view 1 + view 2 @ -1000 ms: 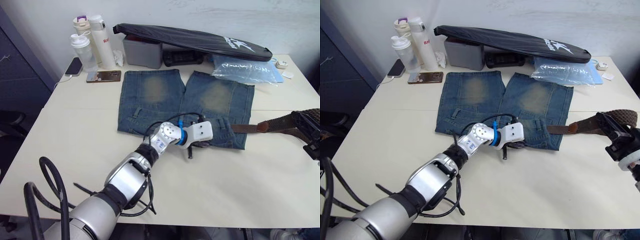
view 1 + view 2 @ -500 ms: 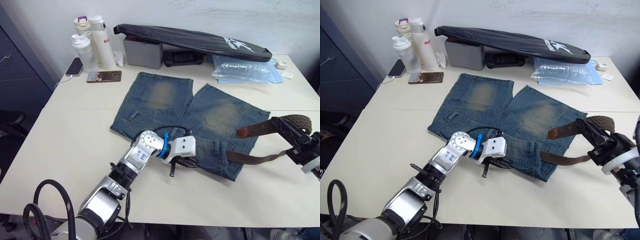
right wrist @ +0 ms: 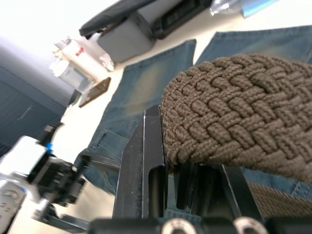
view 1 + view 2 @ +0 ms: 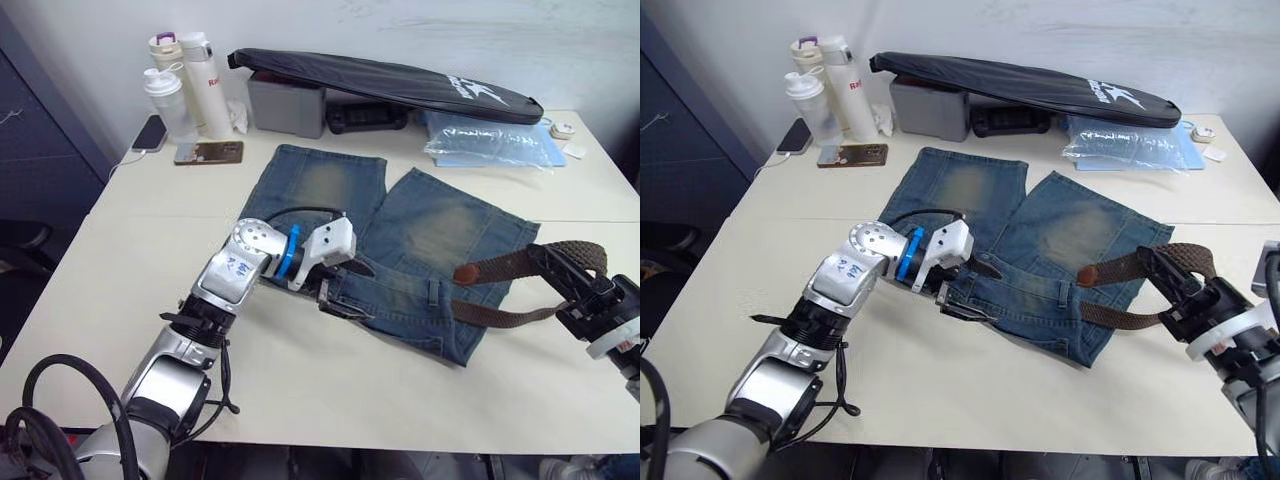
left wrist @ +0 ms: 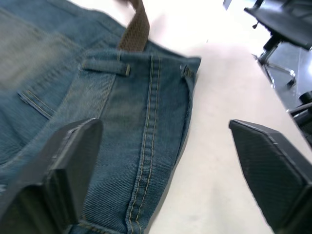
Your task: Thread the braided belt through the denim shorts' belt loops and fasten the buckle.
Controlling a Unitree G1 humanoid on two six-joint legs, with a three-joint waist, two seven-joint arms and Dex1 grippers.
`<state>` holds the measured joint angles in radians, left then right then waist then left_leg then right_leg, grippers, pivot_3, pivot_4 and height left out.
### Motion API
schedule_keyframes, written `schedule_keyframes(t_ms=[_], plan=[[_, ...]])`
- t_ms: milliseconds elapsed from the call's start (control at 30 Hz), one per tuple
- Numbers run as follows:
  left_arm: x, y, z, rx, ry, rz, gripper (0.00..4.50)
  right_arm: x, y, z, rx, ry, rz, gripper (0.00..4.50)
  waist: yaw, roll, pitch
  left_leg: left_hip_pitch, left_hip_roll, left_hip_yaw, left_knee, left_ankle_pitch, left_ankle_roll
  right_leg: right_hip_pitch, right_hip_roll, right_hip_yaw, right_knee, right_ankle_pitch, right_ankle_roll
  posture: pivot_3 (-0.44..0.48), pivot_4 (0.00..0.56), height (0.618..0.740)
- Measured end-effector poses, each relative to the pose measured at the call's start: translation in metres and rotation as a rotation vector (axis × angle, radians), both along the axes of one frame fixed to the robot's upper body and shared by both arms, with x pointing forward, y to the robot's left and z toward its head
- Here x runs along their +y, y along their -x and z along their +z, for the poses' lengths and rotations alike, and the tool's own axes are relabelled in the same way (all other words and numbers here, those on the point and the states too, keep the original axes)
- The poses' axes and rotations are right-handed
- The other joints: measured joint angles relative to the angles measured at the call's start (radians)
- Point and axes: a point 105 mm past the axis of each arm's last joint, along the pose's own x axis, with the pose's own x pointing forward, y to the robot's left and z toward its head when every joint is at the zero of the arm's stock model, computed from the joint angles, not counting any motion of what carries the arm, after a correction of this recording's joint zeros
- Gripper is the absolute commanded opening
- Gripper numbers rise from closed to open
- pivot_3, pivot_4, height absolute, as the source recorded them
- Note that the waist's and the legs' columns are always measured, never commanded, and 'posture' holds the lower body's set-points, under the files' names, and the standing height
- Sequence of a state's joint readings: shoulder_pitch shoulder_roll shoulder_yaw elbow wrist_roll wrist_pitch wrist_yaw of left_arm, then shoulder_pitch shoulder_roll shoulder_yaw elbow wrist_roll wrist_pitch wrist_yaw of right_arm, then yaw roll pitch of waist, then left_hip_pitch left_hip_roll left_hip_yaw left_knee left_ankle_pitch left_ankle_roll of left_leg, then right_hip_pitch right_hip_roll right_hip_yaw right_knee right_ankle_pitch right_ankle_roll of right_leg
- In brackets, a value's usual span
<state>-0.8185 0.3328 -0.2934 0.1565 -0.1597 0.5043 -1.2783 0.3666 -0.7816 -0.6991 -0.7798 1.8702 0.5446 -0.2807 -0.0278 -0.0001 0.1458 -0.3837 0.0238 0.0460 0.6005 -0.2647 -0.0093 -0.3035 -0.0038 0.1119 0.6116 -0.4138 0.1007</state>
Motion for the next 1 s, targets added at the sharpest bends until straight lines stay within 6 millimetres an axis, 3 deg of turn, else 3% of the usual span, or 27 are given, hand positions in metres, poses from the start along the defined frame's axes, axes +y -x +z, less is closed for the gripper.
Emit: schedule_keyframes(t_ms=[300, 500, 833, 1000], plan=[[0.008, 0.004, 0.013, -0.018, 0.043, -0.038, 4.47, -0.007, -0.016, -0.033, 0.086, -0.167, -0.085, 0.00, -0.001, 0.001, -0.001, 0.001, 0.000, 0.000, 0.001, 0.000, 0.000, 0.000, 0.000, 0.000, 0.001, 0.000, 0.000, 0.000, 0.150, 0.740], [0.010, 0.006, 0.015, -0.033, 0.044, -0.020, 4.47, -0.022, -0.030, -0.050, 0.125, -0.143, -0.143, 0.00, -0.003, 0.001, -0.001, 0.001, 0.000, 0.000, 0.001, 0.000, 0.000, 0.000, 0.000, 0.000, 0.001, 0.000, 0.000, 0.000, 0.150, 0.740], [0.014, 0.002, 0.018, -0.057, 0.044, 0.026, 4.47, -0.021, -0.035, -0.073, 0.203, -0.053, -0.128, 0.00, -0.002, 0.001, -0.001, 0.001, 0.000, 0.000, 0.001, 0.000, 0.000, 0.000, 0.000, 0.000, 0.005, 0.000, 0.000, 0.000, 0.150, 0.740], [0.019, -0.004, 0.017, -0.075, 0.033, 0.065, 4.47, -0.018, -0.040, -0.070, 0.193, -0.008, -0.120, 0.00, -0.003, 0.001, -0.001, 0.001, 0.000, 0.000, 0.002, 0.000, 0.000, 0.000, 0.000, 0.000, 0.006, 0.000, 0.000, 0.000, 0.150, 0.740]])
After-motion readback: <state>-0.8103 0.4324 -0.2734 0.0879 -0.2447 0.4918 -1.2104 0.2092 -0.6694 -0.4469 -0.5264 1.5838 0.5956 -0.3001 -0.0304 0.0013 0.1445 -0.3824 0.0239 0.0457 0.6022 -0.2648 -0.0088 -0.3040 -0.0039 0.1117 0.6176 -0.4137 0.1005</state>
